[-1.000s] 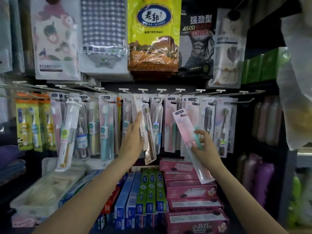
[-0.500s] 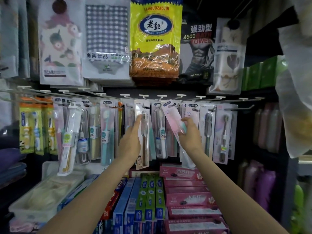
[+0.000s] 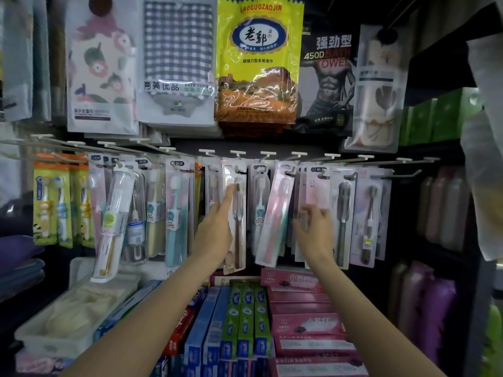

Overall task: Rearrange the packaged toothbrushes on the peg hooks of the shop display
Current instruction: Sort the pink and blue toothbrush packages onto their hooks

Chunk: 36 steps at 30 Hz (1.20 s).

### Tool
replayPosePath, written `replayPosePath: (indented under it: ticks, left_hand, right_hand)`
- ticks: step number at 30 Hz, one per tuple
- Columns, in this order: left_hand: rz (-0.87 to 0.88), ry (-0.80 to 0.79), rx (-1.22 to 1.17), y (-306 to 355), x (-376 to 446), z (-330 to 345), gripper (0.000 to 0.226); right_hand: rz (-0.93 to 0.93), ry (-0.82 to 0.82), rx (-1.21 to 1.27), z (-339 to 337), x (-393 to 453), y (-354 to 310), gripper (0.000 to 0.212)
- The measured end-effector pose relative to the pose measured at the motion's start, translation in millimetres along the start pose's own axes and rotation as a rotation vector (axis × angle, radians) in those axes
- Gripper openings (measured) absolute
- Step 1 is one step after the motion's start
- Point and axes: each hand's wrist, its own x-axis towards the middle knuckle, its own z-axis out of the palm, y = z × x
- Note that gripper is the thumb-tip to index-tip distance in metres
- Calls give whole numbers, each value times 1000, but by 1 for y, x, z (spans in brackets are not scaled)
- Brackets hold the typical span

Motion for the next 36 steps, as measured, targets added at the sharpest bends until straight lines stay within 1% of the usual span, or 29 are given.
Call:
replayPosePath:
  ticks: [2,3,4,6,8,10,12,14,16,17,20,24,30,33,36]
  left_hand:
    - [-4,2,-2,-1,1,1,89]
    - [-8,5,-4,-1,1,1,89]
    - [-15,7,-6,0,1,2,89]
    - [-20,3,-14,2,1,4,90]
    - [-6,13,-22,2,2,6,90]
    - [4,22,-22,1,2,7,90]
    - [-5,22,-18,2,1,5,88]
    - [-16,24,-1,3,-1,4,87]
    - [-25,37,4,4,-2,3,87]
    - [-32,42,-11,6,-2,4,87]
    - [-56,42,-71,9,-4,10,88]
    - [-49,45,-87,8,-3,13,89]
    - [-46,29,2,3,-4,2,85]
    - [-27,34,-2,3,-6,0,85]
    - [-18,37,-5,3,-6,0,85]
  right_hand:
    - [20,171,-12,-10,2,10,47]
    - [53,214,-32,-15,4,17,54]
    - [96,199,-47,-18,7,24,63]
    - [188,79,2,-19,12,35,79]
    - [241,-34,61,-16,13,43,84]
    - [250,-71,72,-14,14,49,72]
    - [221,-34,39,-18,10,52,52]
    - [129,39,-125,-29,4,55,42]
    - [39,100,-342,-43,-1,60,44]
    - [6,105,-418,-49,-2,63,46]
    - [-42,46,-518,-59,2,66,46]
    - [-47,8,-533,-57,3,66,48]
    - [-38,-36,-487,-48,-4,63,50]
    - [-18,1,-408,-41,-4,64,49]
    - [-31,140,-259,-33,-9,59,46]
